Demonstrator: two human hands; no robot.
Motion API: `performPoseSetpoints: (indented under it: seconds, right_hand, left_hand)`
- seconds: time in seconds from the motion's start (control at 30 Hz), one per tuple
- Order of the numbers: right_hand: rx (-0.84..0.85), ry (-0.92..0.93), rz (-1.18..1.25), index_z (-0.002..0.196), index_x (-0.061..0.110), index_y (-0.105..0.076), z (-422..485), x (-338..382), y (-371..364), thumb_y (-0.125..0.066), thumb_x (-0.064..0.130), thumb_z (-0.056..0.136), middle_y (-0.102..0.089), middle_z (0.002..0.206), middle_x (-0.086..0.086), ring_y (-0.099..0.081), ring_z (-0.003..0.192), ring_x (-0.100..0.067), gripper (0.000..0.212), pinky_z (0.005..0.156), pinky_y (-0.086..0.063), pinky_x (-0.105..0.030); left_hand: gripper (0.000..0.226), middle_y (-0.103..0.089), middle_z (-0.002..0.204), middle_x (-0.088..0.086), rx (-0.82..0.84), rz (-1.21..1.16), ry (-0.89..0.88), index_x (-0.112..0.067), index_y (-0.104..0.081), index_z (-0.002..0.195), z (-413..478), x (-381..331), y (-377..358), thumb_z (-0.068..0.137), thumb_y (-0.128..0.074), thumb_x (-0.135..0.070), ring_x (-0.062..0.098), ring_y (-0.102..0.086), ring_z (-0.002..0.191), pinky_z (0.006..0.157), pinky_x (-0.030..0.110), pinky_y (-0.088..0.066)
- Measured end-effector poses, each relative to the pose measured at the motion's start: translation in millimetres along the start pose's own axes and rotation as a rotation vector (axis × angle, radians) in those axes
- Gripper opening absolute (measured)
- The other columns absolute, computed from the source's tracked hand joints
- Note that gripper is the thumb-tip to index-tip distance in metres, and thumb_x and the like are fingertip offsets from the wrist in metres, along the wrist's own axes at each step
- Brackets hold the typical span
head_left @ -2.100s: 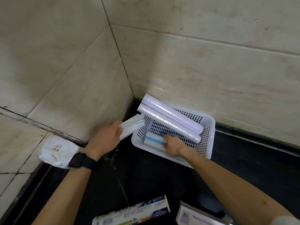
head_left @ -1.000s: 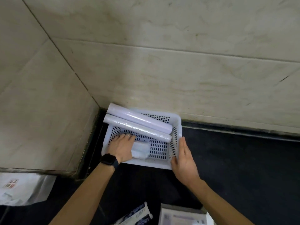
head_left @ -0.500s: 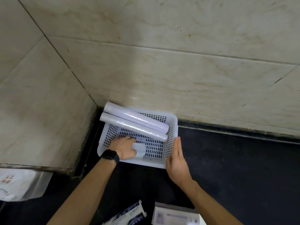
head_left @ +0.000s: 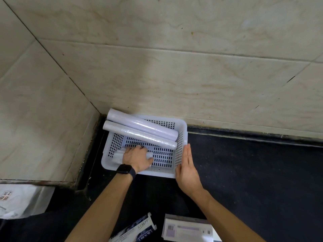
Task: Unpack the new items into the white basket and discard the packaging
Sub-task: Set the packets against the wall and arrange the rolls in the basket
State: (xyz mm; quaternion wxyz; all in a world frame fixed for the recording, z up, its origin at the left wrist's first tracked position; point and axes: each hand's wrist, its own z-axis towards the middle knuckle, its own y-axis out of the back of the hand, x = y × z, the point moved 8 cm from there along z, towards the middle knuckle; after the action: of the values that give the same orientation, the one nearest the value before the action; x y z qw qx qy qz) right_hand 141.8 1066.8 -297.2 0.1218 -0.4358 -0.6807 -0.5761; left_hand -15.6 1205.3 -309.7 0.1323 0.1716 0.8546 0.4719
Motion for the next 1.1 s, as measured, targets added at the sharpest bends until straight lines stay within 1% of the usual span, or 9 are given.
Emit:
performPoseSetpoints:
  seconds: [0.13,0.23,0.33,0.53,0.7,0.87,0.93,1.0,1.1]
  right_hand:
    - [-0.011,0.041,-0.014,0.155,0.02,0.019,-1,-2,-1,-0.043,0.018,0.101,0.022,0.163,0.007,-0.062,0.081,-0.018,0.082,0.057,-0.051,-0.023]
    - [-0.038,0.092,-0.024,0.155,0.023,0.019,-2,-3,2,-0.039,0.025,0.103,0.02,0.164,0.007,-0.061,0.103,-0.016,0.078,0.066,-0.047,-0.015]
    - [-0.034,0.103,-0.027,0.156,0.022,0.018,-2,-4,1,-0.037,0.026,0.103,0.019,0.166,0.005,-0.056,0.12,-0.018,0.076,0.073,-0.047,-0.018]
    - [-0.013,0.073,-0.002,0.157,0.02,0.014,-1,-3,-2,-0.038,0.024,0.103,0.02,0.165,0.008,-0.057,0.085,-0.007,0.075,0.056,-0.036,-0.007]
    - [0.009,0.056,-0.024,0.157,0.019,0.016,-1,-3,-2,-0.037,0.026,0.103,0.019,0.165,0.006,-0.058,0.075,-0.011,0.075,0.054,-0.036,-0.01]
    - [0.027,0.039,-0.067,0.156,0.019,0.019,-1,-3,-1,-0.036,0.028,0.104,0.022,0.164,0.005,-0.055,0.076,-0.008,0.076,0.055,-0.034,-0.01]
    - [0.029,0.038,-0.087,0.155,0.019,0.021,-2,-2,2,-0.035,0.029,0.104,0.024,0.164,0.006,-0.058,0.086,-0.01,0.076,0.061,-0.042,-0.014]
    - [0.029,0.043,-0.113,0.155,0.019,0.021,-3,2,6,-0.035,0.03,0.104,0.026,0.163,0.006,-0.059,0.109,-0.016,0.077,0.08,-0.053,-0.025]
    - [0.028,0.053,-0.177,0.156,0.015,0.015,-4,4,11,-0.036,0.032,0.105,0.018,0.166,-0.002,-0.033,0.143,-0.023,0.075,0.118,-0.035,-0.038]
  left_hand:
    - [0.062,-0.052,0.14,0.002,0.013,-0.157,-0.018,-0.032,-0.051,0.138,-2,3,0,0.092,-0.032,-0.069,0.024,-0.052,0.124,0.114,0.044,-0.028]
    - [0.051,-0.05,0.145,-0.002,-0.038,-0.211,-0.018,-0.033,-0.047,0.141,-1,19,7,0.1,-0.025,-0.053,0.021,-0.045,0.132,0.119,0.044,-0.019]
    - [0.049,-0.042,0.152,-0.005,0.113,-0.241,-0.02,-0.042,-0.046,0.14,0,38,-2,0.092,-0.037,-0.04,0.021,-0.037,0.138,0.118,0.045,-0.023]
    - [0.038,-0.051,0.144,-0.007,0.11,-0.093,-0.079,-0.044,-0.054,0.134,2,33,7,0.097,-0.046,-0.044,0.02,-0.052,0.124,0.104,0.039,-0.044]
    - [0.039,-0.053,0.132,-0.005,0.138,-0.014,-0.097,-0.038,-0.055,0.132,3,20,5,0.095,-0.045,-0.042,0.018,-0.055,0.111,0.094,0.039,-0.049]
    - [0.048,-0.051,0.141,-0.003,0.158,-0.029,-0.096,-0.034,-0.049,0.14,1,21,4,0.094,-0.036,-0.034,0.02,-0.051,0.122,0.107,0.043,-0.039]
    - [0.052,-0.053,0.141,0.0,0.156,-0.022,-0.099,-0.031,-0.046,0.143,-1,21,4,0.092,-0.036,-0.033,0.02,-0.05,0.125,0.114,0.043,-0.03]
    - [0.058,-0.048,0.148,0.0,0.127,0.013,-0.112,-0.029,-0.042,0.146,-4,22,6,0.088,-0.038,-0.032,0.021,-0.043,0.133,0.118,0.043,-0.021]
    - [0.063,-0.036,0.155,-0.005,0.07,-0.038,-0.108,-0.03,-0.038,0.148,-19,25,15,0.086,-0.043,-0.03,0.022,-0.032,0.141,0.118,0.04,-0.019]
